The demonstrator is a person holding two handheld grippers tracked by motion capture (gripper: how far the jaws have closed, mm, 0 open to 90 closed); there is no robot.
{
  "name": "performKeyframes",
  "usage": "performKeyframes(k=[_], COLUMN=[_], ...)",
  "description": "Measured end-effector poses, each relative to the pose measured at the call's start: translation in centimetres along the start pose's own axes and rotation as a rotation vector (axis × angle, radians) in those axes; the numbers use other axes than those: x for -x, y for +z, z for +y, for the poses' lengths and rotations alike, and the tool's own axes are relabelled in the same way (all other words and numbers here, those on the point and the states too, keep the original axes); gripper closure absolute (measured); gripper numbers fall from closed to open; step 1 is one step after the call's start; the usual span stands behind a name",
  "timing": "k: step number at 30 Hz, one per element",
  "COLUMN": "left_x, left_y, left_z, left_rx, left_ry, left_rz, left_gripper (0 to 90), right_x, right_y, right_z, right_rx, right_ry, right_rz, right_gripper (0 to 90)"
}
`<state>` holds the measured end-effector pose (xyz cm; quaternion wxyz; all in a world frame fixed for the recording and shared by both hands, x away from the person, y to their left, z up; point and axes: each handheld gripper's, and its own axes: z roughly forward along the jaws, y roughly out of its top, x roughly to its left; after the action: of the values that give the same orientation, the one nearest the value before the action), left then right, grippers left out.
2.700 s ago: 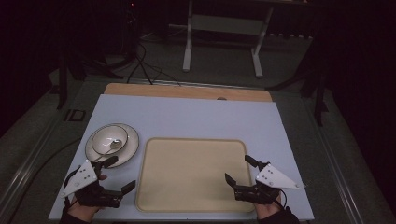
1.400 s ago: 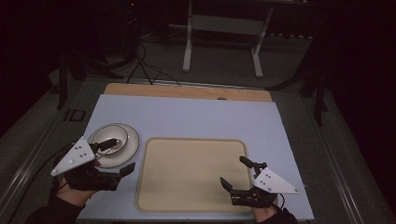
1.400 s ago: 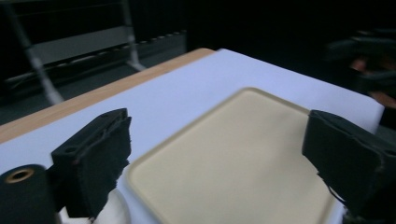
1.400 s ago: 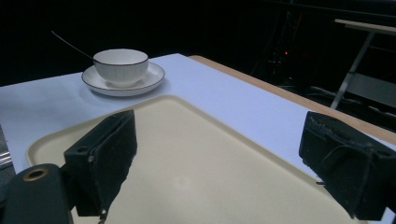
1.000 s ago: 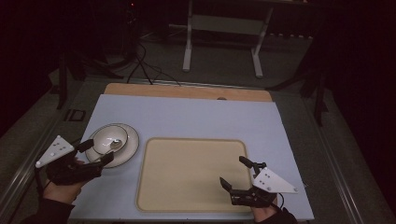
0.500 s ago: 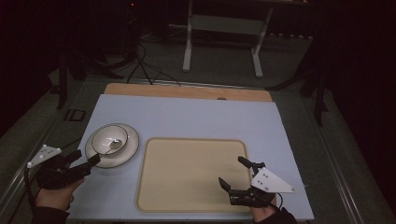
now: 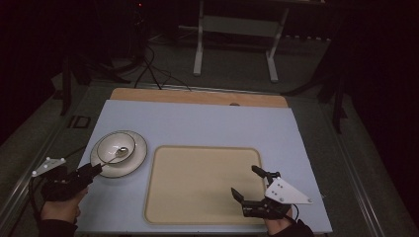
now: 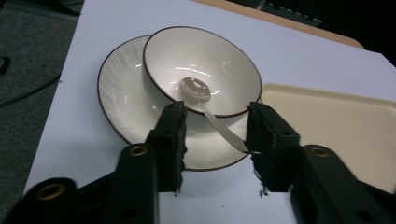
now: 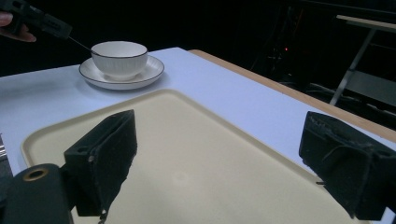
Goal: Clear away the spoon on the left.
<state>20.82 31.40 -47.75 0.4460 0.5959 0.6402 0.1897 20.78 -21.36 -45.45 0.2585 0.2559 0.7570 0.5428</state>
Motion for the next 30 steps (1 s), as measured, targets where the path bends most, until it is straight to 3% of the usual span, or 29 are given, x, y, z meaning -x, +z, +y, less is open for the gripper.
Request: performKeyframes(k=[9, 18, 30], left_x=[-0.8, -1.3, -1.0], left_y=[0.3, 0.3, -0.4], left_z=[-0.4, -0.5, 0.1], left_rx=[0.008, 0.039, 0.108], left_ry=[-0.059, -0.128, -0.135], left_rz=[0.009, 0.016, 0.025], left_gripper=[76.0, 83.0, 88.8], right_x=[0.0, 0.0, 0.0], right_y=[0.1, 0.2, 0.3], right_z=[0.0, 0.0, 0.0], right_rx=[-0.002, -0.003, -0.009], right_ry=[-0.003, -0.005, -0.008], right_rz=[-0.002, 0.003, 0.005], right_gripper=[11.6, 11.6, 11.6])
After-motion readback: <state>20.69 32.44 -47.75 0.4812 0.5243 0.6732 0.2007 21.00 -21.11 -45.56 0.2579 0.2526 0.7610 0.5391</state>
